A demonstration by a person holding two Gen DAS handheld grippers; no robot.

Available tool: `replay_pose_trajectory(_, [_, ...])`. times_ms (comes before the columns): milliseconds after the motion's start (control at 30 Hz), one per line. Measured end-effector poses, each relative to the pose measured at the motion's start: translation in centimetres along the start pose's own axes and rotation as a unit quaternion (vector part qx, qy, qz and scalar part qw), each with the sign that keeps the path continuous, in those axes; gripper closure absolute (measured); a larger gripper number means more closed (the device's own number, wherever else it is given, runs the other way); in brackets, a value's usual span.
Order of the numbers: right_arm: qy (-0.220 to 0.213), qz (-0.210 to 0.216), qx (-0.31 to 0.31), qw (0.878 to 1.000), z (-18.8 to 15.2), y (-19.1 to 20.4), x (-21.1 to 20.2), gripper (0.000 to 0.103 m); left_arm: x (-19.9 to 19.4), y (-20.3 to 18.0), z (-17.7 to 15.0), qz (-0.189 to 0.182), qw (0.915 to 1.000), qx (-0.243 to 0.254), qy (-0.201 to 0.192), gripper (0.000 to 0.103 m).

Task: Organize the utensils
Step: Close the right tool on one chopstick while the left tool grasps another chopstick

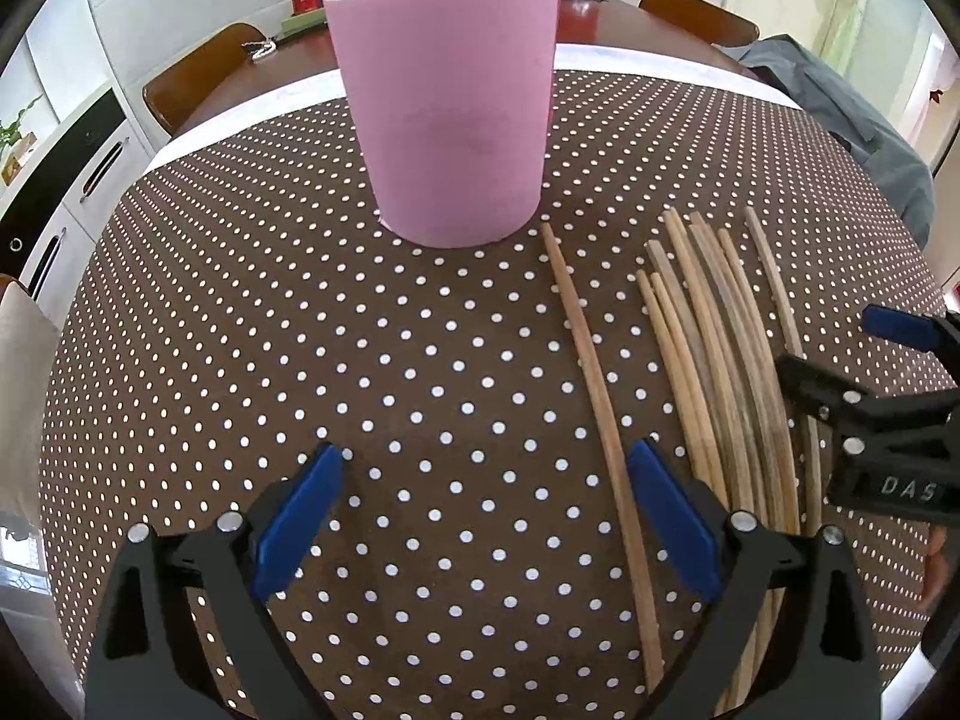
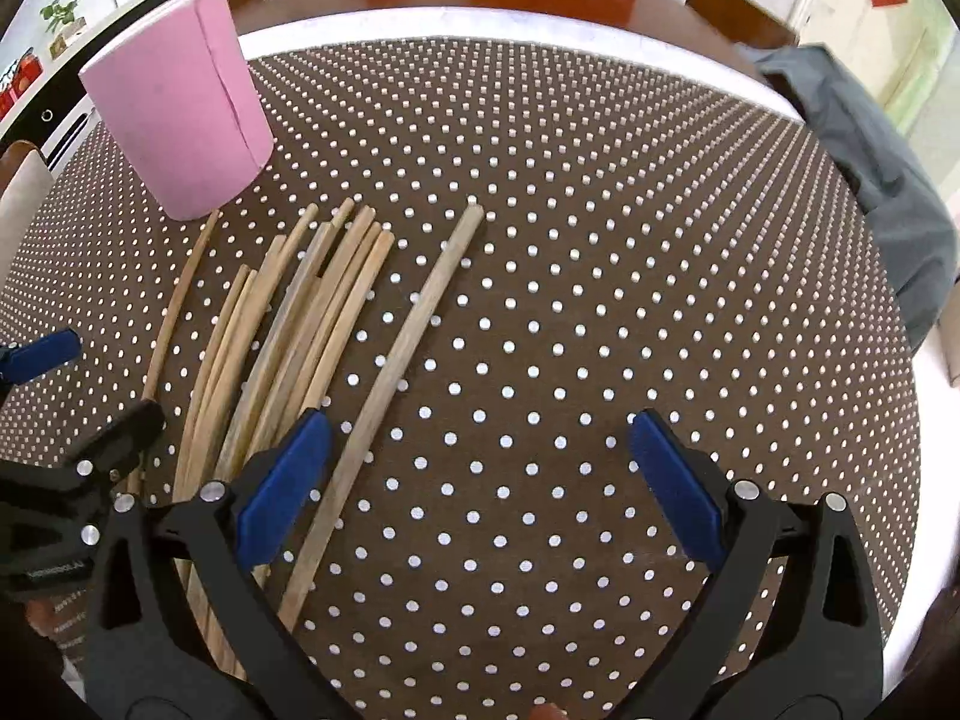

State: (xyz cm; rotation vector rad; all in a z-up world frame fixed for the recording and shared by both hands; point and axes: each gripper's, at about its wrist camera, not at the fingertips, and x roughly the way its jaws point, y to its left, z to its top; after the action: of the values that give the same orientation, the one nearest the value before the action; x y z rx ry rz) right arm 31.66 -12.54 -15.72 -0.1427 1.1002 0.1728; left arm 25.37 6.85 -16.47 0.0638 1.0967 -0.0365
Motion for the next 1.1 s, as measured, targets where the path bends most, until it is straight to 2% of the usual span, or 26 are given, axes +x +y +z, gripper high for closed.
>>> replay_pose_trajectory(33, [0.005, -0.001, -0.007, 1.0, 0.2, 0.0, -0.2, 0.008, 0.0, 0.0, 0.0, -0.001, 1.0, 0.0, 0.001, 0.008])
replay_pose_trajectory(133, [0.016, 0.02, -0.023, 0.999, 0.5, 0.0, -0.9, 0.03, 0.0, 0.0, 0.1, -0.011, 0.9999, -0.002, 0.001, 0.009])
replay_pose_trajectory(167, [0.019, 0.025, -0.03, 0.999, 0.6, 0.1, -1.1, 0.035, 0.0, 0.0, 0.1, -0.017, 0.9999, -0.003, 0.001, 0.011])
replay_pose_trajectory(200, [0.023, 0.033, -0.038, 0.998, 0.7, 0.2, -1.4, 0.046, -0.1, -0.1, 0.2, -0.015, 0.9999, -0.002, 0.0, 0.017])
replay_pose_trajectory(233, [0.027, 0.037, -0.046, 0.998, 0.8, 0.2, -1.7, 0.053, -0.2, -0.2, 0.2, -0.012, 0.9999, 0.0, -0.001, 0.024])
replay_pose_trajectory(267, [0.032, 0.043, -0.053, 0.997, 0.9, 0.3, -2.1, 0.066, -0.4, -0.3, 0.3, -0.014, 0.9999, 0.001, -0.001, 0.028])
replay_pose_trajectory(300, [0.035, 0.049, -0.058, 0.996, 1.1, 0.2, -2.3, 0.074, -0.5, -0.5, 0.4, -0.018, 0.9998, 0.001, 0.0, 0.036])
replay_pose_trajectory(367, [0.042, 0.064, -0.063, 0.995, 1.4, 0.0, -2.5, 0.077, -0.7, -0.6, 0.8, -0.027, 0.9996, -0.004, 0.002, 0.048])
replay_pose_trajectory(433, [0.045, 0.076, -0.061, 0.994, 1.6, 0.2, -2.7, 0.085, -0.8, -0.8, 1.3, -0.04, 0.9991, -0.01, 0.005, 0.065])
replay_pose_trajectory(467, [0.045, 0.085, -0.06, 0.994, 1.8, 0.0, -2.8, 0.086, -0.8, -0.9, 1.5, -0.046, 0.9988, -0.012, 0.007, 0.07])
replay_pose_trajectory(533, [0.045, 0.101, -0.057, 0.992, 2.5, -0.8, -2.7, 0.092, -0.6, -1.1, 1.7, -0.054, 0.9984, -0.014, 0.01, 0.092])
replay_pose_trajectory(567, [0.042, 0.107, -0.052, 0.992, 2.9, -1.5, -2.7, 0.093, -0.5, -1.1, 1.8, -0.058, 0.9981, -0.017, 0.011, 0.097])
replay_pose_trajectory(633, [0.038, 0.116, -0.045, 0.991, 3.2, -2.3, -2.8, 0.097, -0.4, -0.9, 2.0, -0.076, 0.9966, -0.031, 0.011, 0.097])
replay_pose_trajectory(800, [0.024, 0.157, -0.021, 0.987, 3.1, -4.4, -2.8, 0.097, -0.7, -0.8, 2.1, -0.1, 0.994, -0.044, -0.005, 0.097])
replay_pose_trajectory(933, [0.005, 0.179, -0.009, 0.984, 2.2, -4.9, -4.0, 0.097, -2.5, -1.2, 1.9, -0.107, 0.9928, -0.037, -0.039, 0.097])
replay_pose_trajectory(1100, [-0.036, 0.2, 0.006, 0.979, 2.1, -6.2, -7.2, 0.097, -5.9, -2.5, 2.1, -0.112, 0.9878, -0.011, -0.108, 0.097])
